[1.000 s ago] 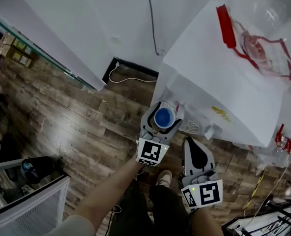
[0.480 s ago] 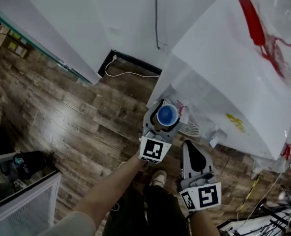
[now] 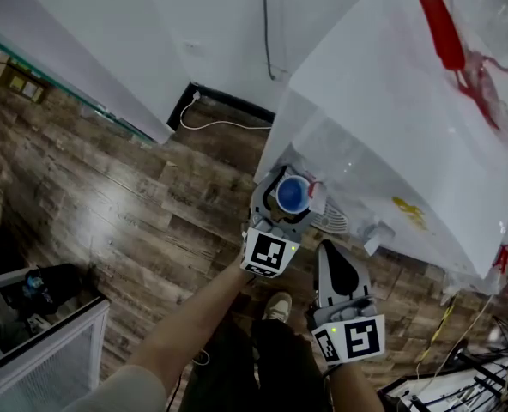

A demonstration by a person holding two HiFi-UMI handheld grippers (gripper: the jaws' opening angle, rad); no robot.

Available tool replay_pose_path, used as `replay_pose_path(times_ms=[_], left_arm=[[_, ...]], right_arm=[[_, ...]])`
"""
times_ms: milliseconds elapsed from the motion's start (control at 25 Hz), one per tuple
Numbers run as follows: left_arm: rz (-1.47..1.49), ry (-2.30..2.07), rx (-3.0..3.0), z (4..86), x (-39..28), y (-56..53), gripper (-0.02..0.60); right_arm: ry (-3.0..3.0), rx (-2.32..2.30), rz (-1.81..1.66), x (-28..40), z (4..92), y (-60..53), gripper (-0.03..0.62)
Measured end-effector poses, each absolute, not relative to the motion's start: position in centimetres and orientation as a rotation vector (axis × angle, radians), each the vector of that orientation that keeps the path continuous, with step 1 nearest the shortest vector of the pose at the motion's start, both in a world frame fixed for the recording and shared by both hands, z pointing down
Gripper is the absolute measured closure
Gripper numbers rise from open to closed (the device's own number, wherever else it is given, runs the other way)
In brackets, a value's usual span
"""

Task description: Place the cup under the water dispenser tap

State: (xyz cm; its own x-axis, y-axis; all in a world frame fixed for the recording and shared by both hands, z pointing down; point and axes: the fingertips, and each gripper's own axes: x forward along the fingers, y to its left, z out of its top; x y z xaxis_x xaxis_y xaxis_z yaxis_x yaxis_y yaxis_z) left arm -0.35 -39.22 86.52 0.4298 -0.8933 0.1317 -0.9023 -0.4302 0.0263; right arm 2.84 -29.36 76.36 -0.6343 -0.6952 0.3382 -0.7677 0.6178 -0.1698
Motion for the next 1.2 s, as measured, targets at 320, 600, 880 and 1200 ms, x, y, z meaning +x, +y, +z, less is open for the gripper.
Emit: replay_pose_path(times_ms=[320, 600, 880, 1200], left_arm=[[0.206, -1.545, 2.555, 86.1, -0.9, -38.1, 0.144], [0.269, -1.513, 2.540, 82.7, -1.7, -36.0, 0.144], [0.322, -1.466, 2.556, 76.3, -2.8, -33.0, 0.155], [0.341, -1.490, 2.552, 67.3, -4.9, -30.5, 0.213]], right_arm=[[-2.581, 1.215, 0.456, 2.9, 74.6, -29.5, 0.586], [-2.568, 1.238, 0.442, 3.3, 70.7, -28.7, 0.586], [-2.569, 1.269, 0.403, 3.4, 64.5, -27.7, 0.586], [-2.558, 1.287, 0.361, 4.2, 56.9, -26.6, 0.586]])
